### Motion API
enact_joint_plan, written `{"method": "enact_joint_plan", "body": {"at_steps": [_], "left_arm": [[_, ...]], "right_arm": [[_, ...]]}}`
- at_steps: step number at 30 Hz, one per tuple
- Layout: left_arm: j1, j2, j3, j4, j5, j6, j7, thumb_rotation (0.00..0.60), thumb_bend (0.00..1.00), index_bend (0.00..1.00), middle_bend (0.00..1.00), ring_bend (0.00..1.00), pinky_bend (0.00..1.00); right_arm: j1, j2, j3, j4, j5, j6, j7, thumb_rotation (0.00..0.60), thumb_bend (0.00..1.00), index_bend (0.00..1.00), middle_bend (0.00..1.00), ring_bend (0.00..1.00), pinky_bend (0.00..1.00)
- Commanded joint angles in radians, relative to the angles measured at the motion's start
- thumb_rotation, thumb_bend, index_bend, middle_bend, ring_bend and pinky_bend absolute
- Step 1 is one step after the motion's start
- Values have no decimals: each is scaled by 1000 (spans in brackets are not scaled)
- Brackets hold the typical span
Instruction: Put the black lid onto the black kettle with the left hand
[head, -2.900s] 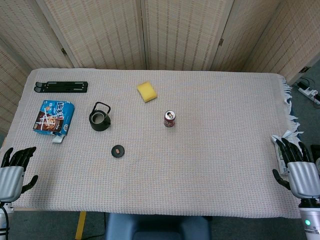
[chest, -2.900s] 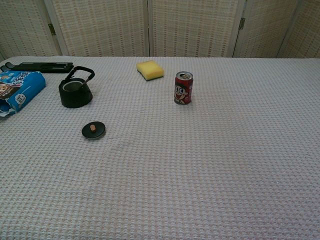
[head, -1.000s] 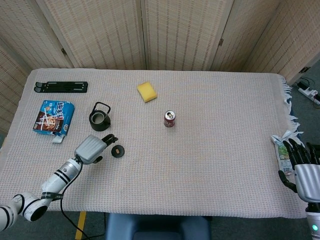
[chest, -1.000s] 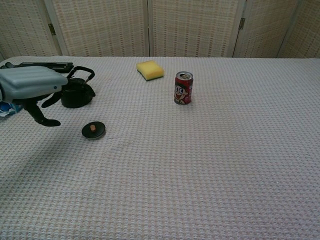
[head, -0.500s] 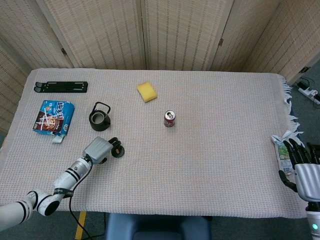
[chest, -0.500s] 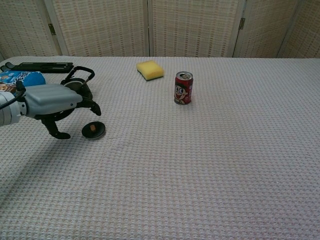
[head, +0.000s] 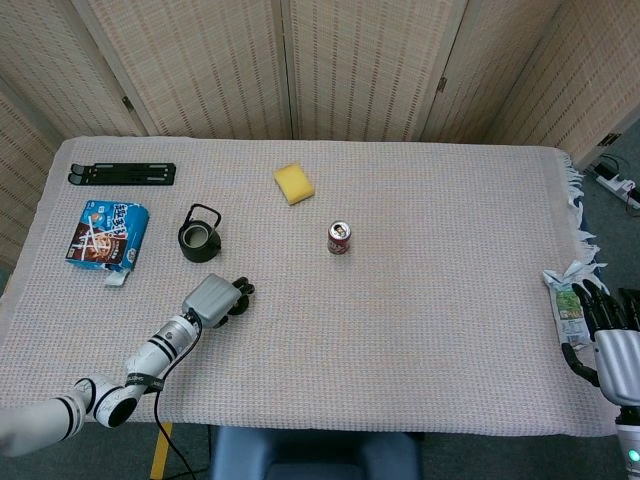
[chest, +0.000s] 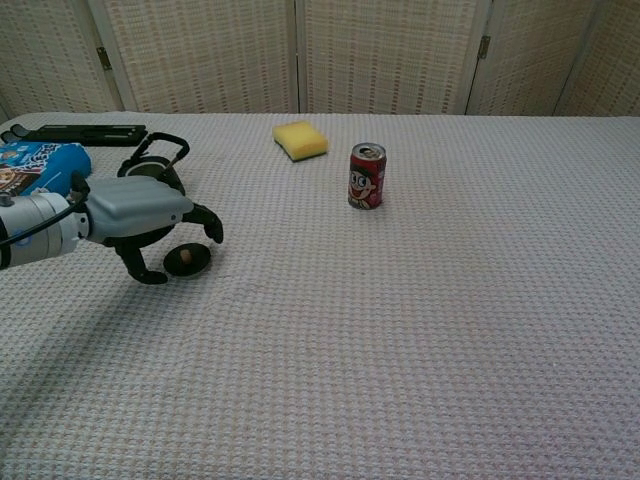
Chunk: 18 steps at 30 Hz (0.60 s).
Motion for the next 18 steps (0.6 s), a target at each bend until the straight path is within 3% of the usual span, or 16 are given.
{"method": "enact_joint_plan", "body": {"at_steps": [1,18], "left_arm": [[-4,-12,1,13,-6,5,3,600,238,245,223,738,783],[-12,-53,19,80,-9,22,-38,600,239,301,292,761,792]], "right_arm": [[-2,-1,0,4,3,0,4,600,348,9,91,146,0],[-6,-1,1,8,10,-1,9,600,347,16,91,148,0]]}}
